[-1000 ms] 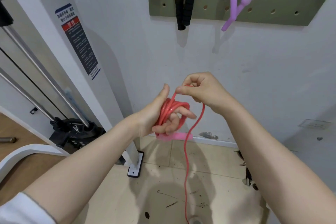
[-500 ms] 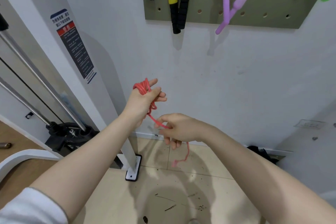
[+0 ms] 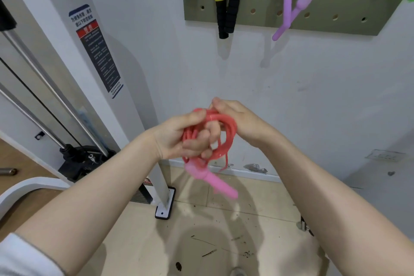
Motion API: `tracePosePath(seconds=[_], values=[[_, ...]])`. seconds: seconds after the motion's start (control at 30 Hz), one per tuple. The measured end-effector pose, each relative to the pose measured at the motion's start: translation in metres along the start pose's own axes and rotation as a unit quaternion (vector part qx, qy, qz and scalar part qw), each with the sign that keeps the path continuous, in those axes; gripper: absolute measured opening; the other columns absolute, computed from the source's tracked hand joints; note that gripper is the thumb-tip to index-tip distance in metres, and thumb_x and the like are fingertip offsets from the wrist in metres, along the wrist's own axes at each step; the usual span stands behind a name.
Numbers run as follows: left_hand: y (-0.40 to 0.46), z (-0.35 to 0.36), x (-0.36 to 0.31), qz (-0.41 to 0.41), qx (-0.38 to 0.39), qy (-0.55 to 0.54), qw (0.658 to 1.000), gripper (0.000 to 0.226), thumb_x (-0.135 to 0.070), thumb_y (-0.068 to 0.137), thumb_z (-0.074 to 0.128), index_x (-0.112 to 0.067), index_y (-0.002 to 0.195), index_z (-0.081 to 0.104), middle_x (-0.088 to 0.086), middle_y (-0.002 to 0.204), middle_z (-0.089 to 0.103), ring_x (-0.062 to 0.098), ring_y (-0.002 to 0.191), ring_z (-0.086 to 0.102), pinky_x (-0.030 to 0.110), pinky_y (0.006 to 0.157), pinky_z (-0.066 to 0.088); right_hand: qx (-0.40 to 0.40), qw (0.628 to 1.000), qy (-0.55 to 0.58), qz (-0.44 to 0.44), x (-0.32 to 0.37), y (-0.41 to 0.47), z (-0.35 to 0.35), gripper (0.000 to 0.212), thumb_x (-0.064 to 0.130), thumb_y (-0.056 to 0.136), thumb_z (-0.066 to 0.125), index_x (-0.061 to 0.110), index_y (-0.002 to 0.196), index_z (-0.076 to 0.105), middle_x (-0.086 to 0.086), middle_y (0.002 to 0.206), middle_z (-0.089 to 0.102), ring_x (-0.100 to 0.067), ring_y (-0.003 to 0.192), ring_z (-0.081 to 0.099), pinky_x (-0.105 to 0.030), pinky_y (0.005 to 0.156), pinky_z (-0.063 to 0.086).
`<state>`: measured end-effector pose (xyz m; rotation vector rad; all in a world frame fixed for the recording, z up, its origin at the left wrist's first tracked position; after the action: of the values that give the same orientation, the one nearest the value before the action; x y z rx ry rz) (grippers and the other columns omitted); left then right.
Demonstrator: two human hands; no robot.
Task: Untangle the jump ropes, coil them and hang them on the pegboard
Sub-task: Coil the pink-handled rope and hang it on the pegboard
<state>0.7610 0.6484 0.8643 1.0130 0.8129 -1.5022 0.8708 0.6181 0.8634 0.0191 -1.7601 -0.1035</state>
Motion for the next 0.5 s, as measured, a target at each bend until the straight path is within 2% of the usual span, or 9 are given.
tracePosePath(seconds=[0.07,0.17,0.2,0.27,0.3,0.33,0.4,0.43,0.5], values=[[0.001,-0.003,-0.014,0.106,-0.056,-0.029,0.992,0.027,-0.040,0.084,0.059,-0.016,0.077,0.068,-0.009,0.047,0.040,0.003,0.043,0.050,0.019,0.071,0.051,0.004,0.999,-0.031,0.037,-0.017,0.001,0.008,0.046,0.043,0.092,0.045,0.004,0.068,0.048,-0.003,0.057,0.041,-0.015,0.057,0.037,-0.025,0.058,0.032],[0.001,-0.022,-0.027,0.187,-0.288,-0.048,0.938,0.017,-0.025,0.084,0.058,-0.012,0.074,0.062,-0.005,0.055,0.059,0.008,0.053,0.060,0.019,0.064,0.053,0.043,0.977,-0.184,0.103,-0.039,-0.009,0.011,0.033,0.034,0.099,0.035,0.019,0.072,0.045,0.003,0.063,0.042,-0.009,0.056,0.038,-0.028,0.059,0.035],[-0.002,-0.031,-0.028,0.198,-0.352,-0.051,0.913,0.017,-0.020,0.090,0.051,-0.010,0.080,0.060,-0.004,0.060,0.065,0.009,0.056,0.064,0.019,0.065,0.054,0.079,0.964,-0.209,0.146,-0.044,-0.015,0.013,0.028,0.032,0.101,0.035,0.022,0.078,0.046,0.003,0.066,0.044,-0.010,0.057,0.040,-0.027,0.059,0.037],[-0.008,-0.049,-0.025,0.198,-0.440,-0.054,0.874,0.016,-0.015,0.098,0.040,-0.008,0.099,0.055,0.001,0.076,0.073,0.009,0.069,0.070,0.018,0.065,0.055,0.188,0.918,-0.270,0.221,-0.051,-0.030,0.018,0.019,0.037,0.100,0.036,0.022,0.105,0.048,-0.001,0.071,0.048,-0.014,0.054,0.043,-0.027,0.058,0.042],[-0.011,-0.059,-0.023,0.199,-0.467,-0.058,0.860,0.015,-0.014,0.099,0.040,-0.008,0.107,0.051,0.005,0.085,0.073,0.010,0.074,0.071,0.017,0.063,0.054,0.235,0.888,-0.323,0.230,-0.050,-0.037,0.019,0.026,0.037,0.098,0.040,0.025,0.120,0.043,-0.001,0.071,0.051,-0.016,0.052,0.045,-0.029,0.059,0.044],[-0.015,-0.068,-0.021,0.199,-0.489,-0.062,0.847,0.015,-0.012,0.099,0.041,-0.007,0.112,0.048,0.012,0.094,0.070,0.011,0.075,0.071,0.017,0.063,0.054,0.261,0.866,-0.368,0.216,-0.046,-0.040,0.019,0.035,0.035,0.096,0.045,0.027,0.129,0.039,0.001,0.070,0.053,-0.014,0.050,0.046,-0.028,0.059,0.045],[-0.019,-0.081,-0.014,0.167,-0.521,-0.035,0.836,0.023,-0.010,0.098,0.043,-0.006,0.121,0.043,0.019,0.104,0.064,0.011,0.073,0.071,0.016,0.065,0.055,0.257,0.868,-0.405,0.130,-0.026,-0.039,0.019,0.037,0.025,0.093,0.053,0.022,0.130,0.047,0.008,0.066,0.049,-0.001,0.053,0.047,-0.015,0.060,0.041],[-0.019,-0.084,-0.010,0.136,-0.527,0.006,0.839,0.032,-0.010,0.098,0.045,-0.003,0.129,0.040,0.018,0.102,0.064,0.009,0.070,0.070,0.017,0.068,0.055,0.230,0.880,-0.406,0.084,-0.014,-0.035,0.017,0.031,0.021,0.092,0.056,0.015,0.122,0.056,0.012,0.063,0.045,0.004,0.055,0.047,-0.010,0.058,0.038],[-0.012,-0.077,0.001,0.058,-0.506,0.119,0.852,0.041,-0.012,0.097,0.046,-0.003,0.136,0.035,0.009,0.089,0.068,0.007,0.064,0.069,0.019,0.071,0.055,0.145,0.911,-0.385,0.024,0.009,-0.027,0.006,0.018,0.019,0.091,0.058,0.007,0.101,0.067,0.012,0.055,0.043,0.006,0.053,0.045,-0.010,0.055,0.034]])
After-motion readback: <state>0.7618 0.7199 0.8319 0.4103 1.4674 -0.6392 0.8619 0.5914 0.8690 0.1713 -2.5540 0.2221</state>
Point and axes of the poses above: each hand's wrist, its own y-axis towards the middle knuckle, its own z-axis out of the palm, x = y × z, the point moved 4 cm from there along y, towards the middle knuckle
